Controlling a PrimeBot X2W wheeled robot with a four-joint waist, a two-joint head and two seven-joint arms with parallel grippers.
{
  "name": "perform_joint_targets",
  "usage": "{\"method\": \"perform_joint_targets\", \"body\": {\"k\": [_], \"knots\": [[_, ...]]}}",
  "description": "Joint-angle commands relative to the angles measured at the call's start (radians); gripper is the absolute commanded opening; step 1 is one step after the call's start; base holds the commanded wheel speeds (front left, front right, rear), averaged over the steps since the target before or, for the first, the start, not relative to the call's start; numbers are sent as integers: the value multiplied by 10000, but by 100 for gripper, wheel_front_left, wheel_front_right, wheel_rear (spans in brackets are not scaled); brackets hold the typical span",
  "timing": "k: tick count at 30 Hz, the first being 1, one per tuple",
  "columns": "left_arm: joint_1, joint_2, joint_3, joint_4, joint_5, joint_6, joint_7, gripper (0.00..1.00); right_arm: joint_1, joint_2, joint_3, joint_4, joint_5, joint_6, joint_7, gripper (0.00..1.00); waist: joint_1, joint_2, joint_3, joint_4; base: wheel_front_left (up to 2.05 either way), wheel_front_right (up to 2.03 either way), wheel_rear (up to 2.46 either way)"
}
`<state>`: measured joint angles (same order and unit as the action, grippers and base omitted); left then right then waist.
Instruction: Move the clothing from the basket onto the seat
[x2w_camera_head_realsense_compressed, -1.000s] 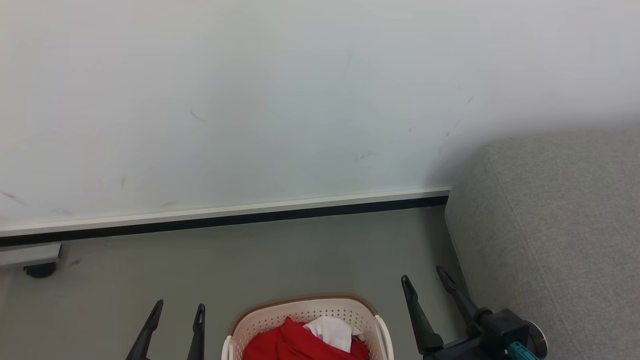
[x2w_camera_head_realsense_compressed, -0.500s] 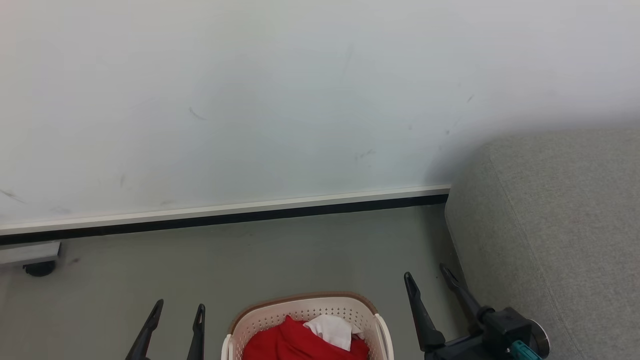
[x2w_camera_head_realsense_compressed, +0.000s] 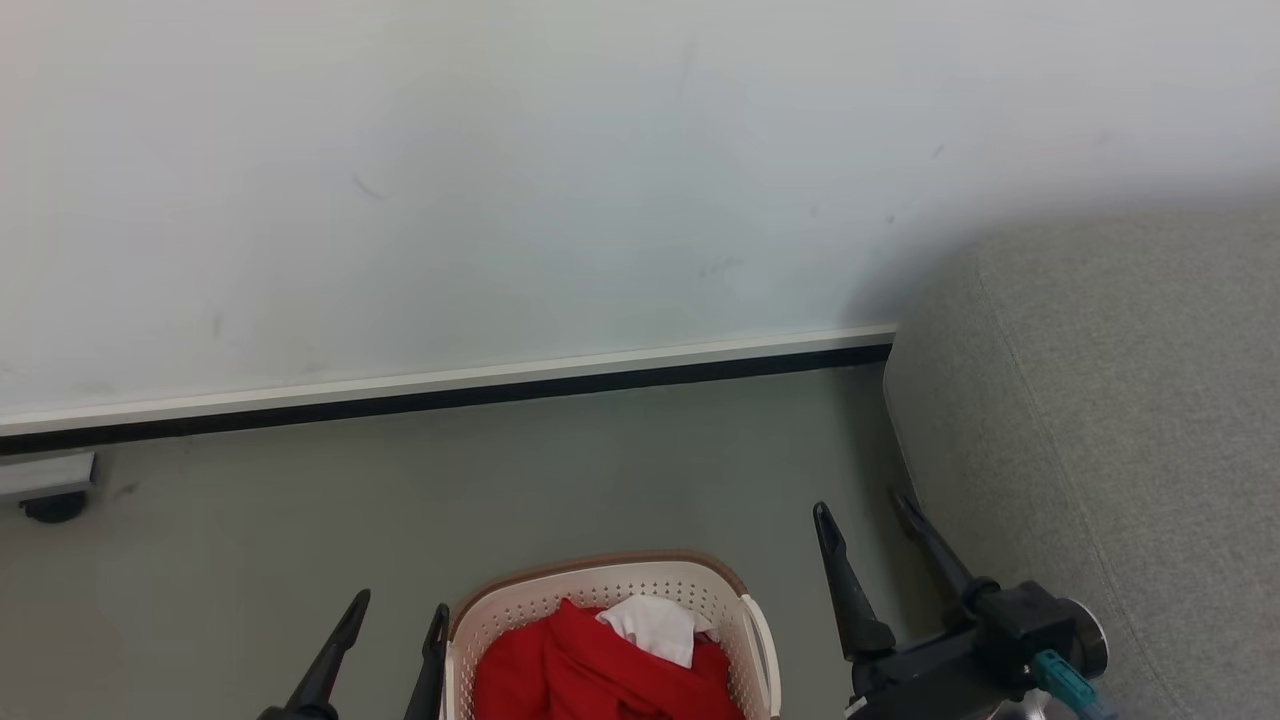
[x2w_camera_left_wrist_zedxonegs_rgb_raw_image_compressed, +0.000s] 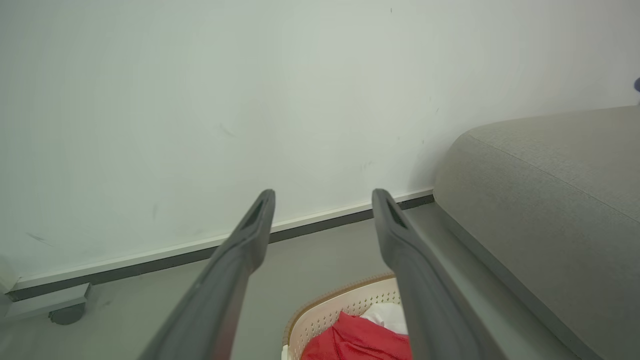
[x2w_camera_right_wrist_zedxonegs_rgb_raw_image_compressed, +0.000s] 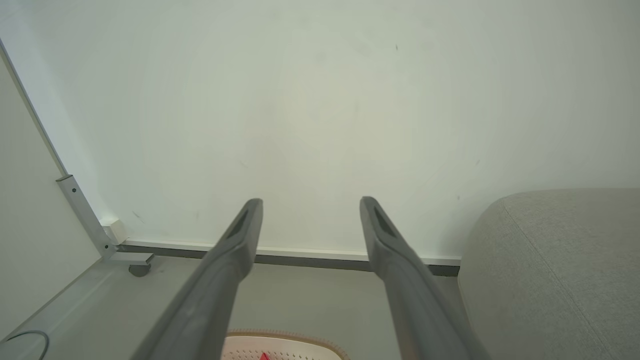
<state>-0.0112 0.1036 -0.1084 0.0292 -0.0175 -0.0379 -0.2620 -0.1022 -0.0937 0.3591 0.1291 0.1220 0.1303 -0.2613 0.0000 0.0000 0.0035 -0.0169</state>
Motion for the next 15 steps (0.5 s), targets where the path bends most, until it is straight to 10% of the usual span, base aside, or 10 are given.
{"method": "perform_joint_targets", "body": {"k": [1,15], "knots": [[-206,-16,-97,134,-69,-174,-51,100,-201,-11,-21,-104,-96,7,-46,100,0,0,275,-160,0,0,0],[-2087,419,-1215,1670,282,-811,-50,100,-1742,66,172,-1004,-356,7,-45,100,0,0,2516,-890,0,0,0]]}}
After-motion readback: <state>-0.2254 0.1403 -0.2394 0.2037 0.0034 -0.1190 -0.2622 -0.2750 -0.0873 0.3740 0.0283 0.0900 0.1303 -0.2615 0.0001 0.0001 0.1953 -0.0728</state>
